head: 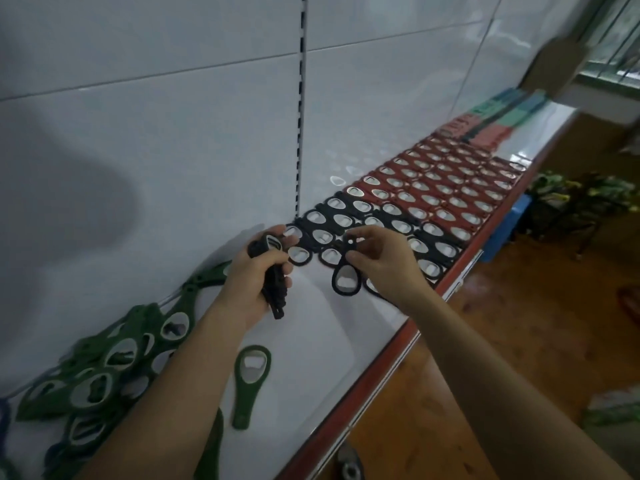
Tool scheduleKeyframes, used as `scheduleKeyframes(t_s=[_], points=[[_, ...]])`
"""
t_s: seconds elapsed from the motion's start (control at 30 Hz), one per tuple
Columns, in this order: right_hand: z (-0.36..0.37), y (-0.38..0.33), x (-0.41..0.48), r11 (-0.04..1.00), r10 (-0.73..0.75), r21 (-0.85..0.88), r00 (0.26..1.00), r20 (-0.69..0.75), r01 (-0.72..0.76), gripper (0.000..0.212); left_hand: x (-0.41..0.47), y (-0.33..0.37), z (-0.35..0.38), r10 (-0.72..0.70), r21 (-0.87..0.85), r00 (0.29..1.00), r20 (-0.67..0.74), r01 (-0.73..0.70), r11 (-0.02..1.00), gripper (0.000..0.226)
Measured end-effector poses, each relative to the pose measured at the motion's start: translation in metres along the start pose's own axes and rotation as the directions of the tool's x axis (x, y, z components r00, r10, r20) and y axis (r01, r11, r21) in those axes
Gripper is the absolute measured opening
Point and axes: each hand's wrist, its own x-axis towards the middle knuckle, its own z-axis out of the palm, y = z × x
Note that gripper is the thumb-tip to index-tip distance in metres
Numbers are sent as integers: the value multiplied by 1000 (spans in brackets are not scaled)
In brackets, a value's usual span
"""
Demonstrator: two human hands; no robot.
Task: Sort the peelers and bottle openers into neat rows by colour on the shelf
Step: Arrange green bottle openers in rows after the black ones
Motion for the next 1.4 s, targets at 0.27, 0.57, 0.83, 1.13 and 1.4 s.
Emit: scheduleKeyframes(t_s=[0.27, 0.57, 0.83, 1.13, 1.4], points=[[26, 2, 7, 890, -167, -401, 974, 154, 216, 33, 3, -8, -6, -49, 83, 992, -113, 59, 995, 35], [23, 2, -13, 775, -149, -555, 941, 304, 302, 20, 9, -11, -6, -56, 136, 993, -100, 70, 988, 30], [27, 5, -11, 740, -176, -601, 949, 261, 302, 24, 11, -13, -9, -58, 137, 992, -112, 73, 988, 34], [30, 15, -13, 739, -201, -604, 953, 227, 300, 30, 10, -8, -9, -93, 92, 991, -98, 102, 990, 34], [45, -18, -27, 986, -169, 6, 985, -45, 169, 10, 0, -2, -3, -81, -170, 989, 121, 101, 980, 39]])
